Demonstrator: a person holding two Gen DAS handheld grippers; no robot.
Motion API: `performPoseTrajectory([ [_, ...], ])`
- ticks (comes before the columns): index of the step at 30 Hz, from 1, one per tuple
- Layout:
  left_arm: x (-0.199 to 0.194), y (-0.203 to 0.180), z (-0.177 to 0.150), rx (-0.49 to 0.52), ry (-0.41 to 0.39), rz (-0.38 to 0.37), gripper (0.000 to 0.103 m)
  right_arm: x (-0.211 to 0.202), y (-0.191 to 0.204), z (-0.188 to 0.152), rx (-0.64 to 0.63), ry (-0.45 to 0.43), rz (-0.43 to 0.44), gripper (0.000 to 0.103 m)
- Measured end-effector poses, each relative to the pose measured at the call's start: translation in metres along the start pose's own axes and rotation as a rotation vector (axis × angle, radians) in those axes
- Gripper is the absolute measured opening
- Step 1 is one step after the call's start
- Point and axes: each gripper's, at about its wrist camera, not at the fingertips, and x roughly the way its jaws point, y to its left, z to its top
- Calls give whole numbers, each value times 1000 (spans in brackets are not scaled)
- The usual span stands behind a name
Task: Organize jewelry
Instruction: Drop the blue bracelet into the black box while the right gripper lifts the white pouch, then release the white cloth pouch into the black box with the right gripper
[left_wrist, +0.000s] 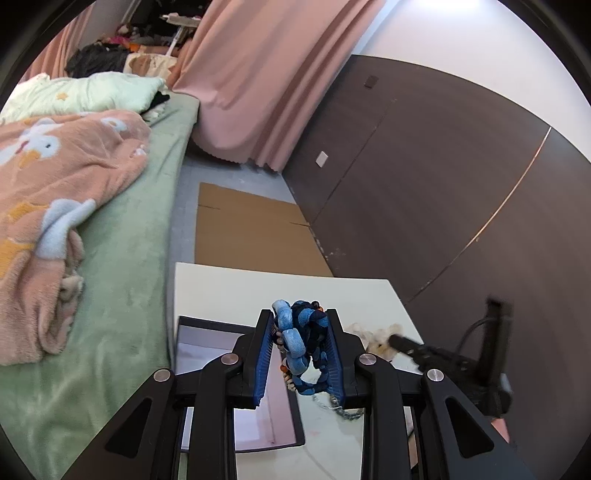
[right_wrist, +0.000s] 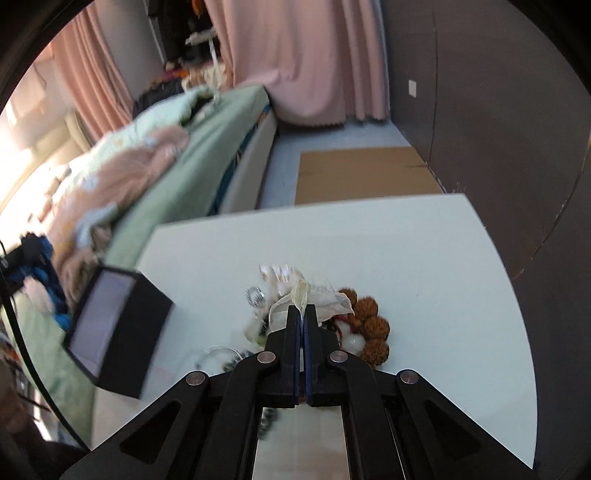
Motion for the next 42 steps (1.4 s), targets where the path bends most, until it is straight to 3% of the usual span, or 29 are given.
performPoseTrajectory([
  [7,-7,13,2,-57,-12,55,35,-36,18,18,32,-129,119,2],
  [8,-7,17,2,-72,-11,75,39,-41,23,22,27,-146,134,2],
  [10,-10,23,3,-97,-19,90,66,-49,36,32,15,-185,164,2],
  [12,-19,29,3,-124,-58,103,72,-57,48,41,5,-215,199,2],
  [17,-40,39,6,-161,-132,178,73,-65,79,53,-18,-236,298,2],
  [22,-54,55,5,-274,-163,202,73,-64,115,57,-59,-216,389,2],
  [25,-56,60,1,-287,-180,241,73,-54,133,55,-72,-179,446,2],
  [26,-57,62,-2,-289,-180,256,73,-48,138,54,-72,-156,458,5],
  [28,-58,63,-8,-310,-168,267,73,-31,146,48,-69,-84,483,31],
  [29,-58,63,-10,-325,-164,261,73,-25,147,45,-63,-56,491,58],
  [30,-57,61,-12,-331,-161,253,73,-22,144,40,-47,-42,485,70],
  [37,-39,17,-12,-194,-114,238,73,-53,81,36,87,-103,406,74],
  [42,-14,-32,-11,-74,-45,173,73,-66,27,35,189,-114,321,76],
])
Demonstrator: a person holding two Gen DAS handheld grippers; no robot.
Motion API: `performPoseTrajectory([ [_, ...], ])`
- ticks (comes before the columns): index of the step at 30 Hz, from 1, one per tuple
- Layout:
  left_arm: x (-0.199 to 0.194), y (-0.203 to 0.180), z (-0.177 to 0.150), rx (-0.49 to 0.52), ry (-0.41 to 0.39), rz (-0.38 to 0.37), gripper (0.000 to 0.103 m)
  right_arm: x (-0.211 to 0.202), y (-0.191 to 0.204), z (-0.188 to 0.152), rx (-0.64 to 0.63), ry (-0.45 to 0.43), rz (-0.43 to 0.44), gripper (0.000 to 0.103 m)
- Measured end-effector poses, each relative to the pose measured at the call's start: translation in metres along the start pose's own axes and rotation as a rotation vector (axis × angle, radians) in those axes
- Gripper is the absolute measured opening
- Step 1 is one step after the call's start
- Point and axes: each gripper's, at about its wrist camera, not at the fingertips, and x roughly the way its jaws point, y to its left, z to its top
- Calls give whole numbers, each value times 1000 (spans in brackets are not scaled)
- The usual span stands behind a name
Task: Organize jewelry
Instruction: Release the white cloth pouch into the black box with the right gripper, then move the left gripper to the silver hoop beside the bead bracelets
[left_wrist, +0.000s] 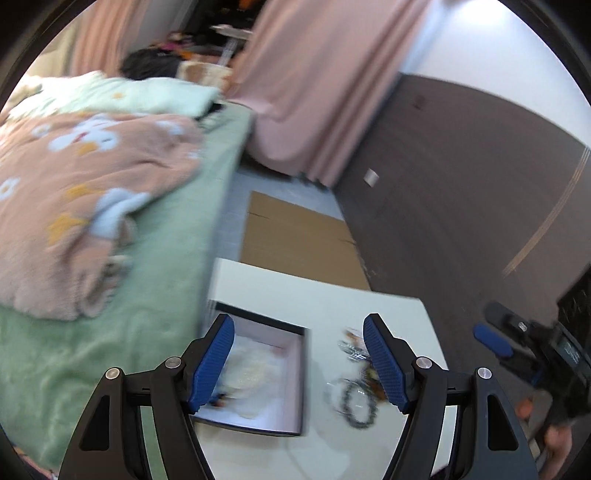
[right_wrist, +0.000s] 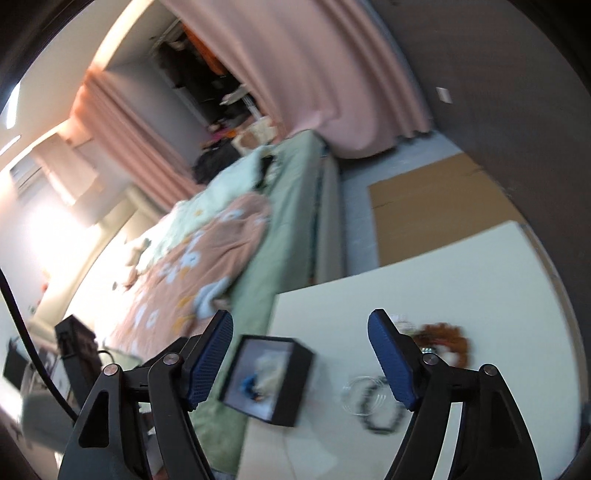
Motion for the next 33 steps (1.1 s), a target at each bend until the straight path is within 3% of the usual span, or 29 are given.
performPoseTrajectory([
  [3,14,-31,-1,78,54,-17,73,-12,-19,6,20,-12,-60,76],
  [9,49,-72,-14,167,165,-23,73,-19,-53,9,110,5,-86,76],
  [13,68,-77,-35,195,215,-51,73,-18,-72,4,164,38,-114,76],
  [20,92,-73,-63,201,332,-20,68,-11,-86,-11,166,110,-176,76],
  [33,119,-85,-85,332,335,115,68,-4,-100,-19,185,152,-215,76],
])
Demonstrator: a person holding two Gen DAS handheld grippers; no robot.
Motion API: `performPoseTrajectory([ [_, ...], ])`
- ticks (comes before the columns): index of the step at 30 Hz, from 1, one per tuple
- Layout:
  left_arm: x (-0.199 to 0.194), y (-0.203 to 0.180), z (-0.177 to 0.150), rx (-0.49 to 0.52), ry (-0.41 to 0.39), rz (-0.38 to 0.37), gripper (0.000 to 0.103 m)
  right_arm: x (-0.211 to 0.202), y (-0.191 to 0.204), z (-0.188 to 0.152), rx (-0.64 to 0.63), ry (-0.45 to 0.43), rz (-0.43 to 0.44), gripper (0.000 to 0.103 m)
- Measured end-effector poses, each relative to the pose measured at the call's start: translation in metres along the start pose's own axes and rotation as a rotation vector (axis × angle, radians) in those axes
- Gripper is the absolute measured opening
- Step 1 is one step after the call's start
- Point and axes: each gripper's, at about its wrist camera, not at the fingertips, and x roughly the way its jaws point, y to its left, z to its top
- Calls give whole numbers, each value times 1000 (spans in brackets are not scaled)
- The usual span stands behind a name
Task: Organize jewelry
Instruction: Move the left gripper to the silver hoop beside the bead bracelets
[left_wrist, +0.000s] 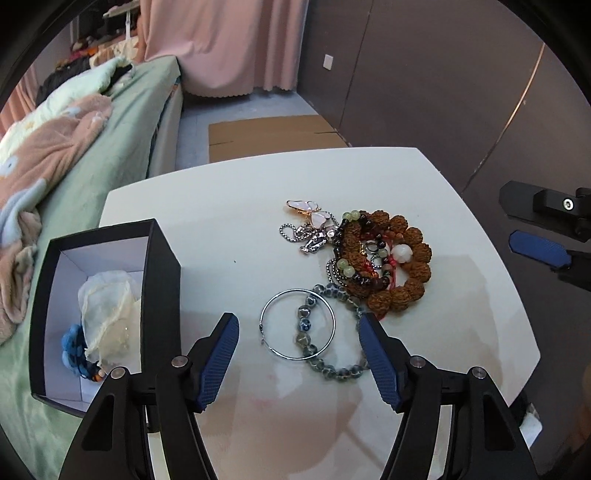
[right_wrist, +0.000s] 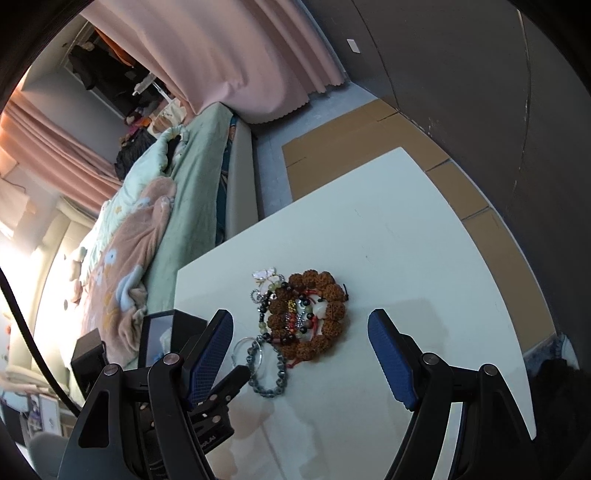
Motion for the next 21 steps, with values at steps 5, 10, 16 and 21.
performPoseTrajectory([
  [5,-3,-10,0,31,-23,-40,68,7,-5,1,22,21,-6,76],
  [10,4,-16,1,58,-17,18,68,8,-8,2,34,29,-7,76],
  [16,5,-7,1,78,22,74,68,8,-10,2,45,32,-11,76],
  [21,-4,29,5,-24,27,102,68,8,-10,2,44,36,-13,76],
])
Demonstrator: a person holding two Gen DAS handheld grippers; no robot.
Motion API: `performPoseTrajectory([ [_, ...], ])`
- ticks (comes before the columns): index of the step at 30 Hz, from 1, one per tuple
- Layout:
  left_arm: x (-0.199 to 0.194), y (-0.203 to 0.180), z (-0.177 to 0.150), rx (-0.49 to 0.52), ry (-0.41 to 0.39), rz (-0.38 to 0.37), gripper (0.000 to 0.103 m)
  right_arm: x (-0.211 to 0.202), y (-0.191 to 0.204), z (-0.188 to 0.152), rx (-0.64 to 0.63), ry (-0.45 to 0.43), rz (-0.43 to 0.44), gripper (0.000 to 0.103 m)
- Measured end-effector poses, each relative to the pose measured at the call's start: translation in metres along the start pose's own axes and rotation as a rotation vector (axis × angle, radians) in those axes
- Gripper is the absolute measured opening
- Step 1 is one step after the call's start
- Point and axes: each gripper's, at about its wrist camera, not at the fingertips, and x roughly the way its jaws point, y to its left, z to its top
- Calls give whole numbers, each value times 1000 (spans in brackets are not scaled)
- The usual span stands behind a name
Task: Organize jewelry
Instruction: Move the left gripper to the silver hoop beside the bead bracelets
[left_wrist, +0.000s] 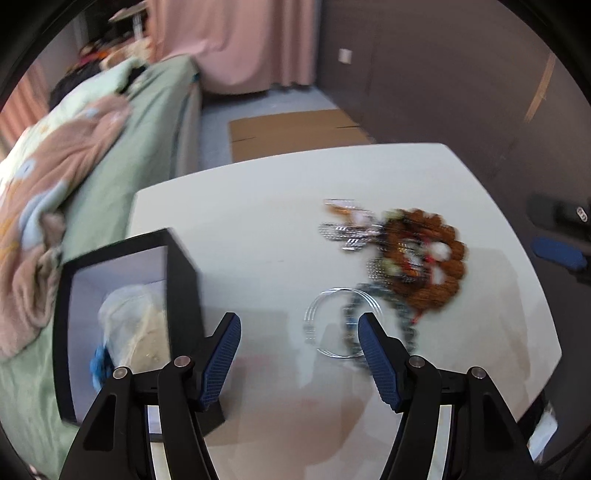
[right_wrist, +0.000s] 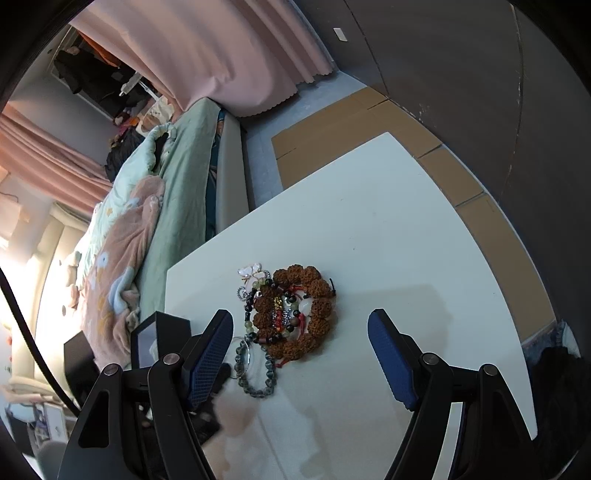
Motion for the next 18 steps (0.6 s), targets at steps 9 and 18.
performPoseTrajectory([
  [9,-19,7,3,-56,-59,-72,68,0,-2,-1,2,0,-2,76],
  [18,6,-31,-5,19,8,-120,68,1,-4,-2,13,1,-9,76],
])
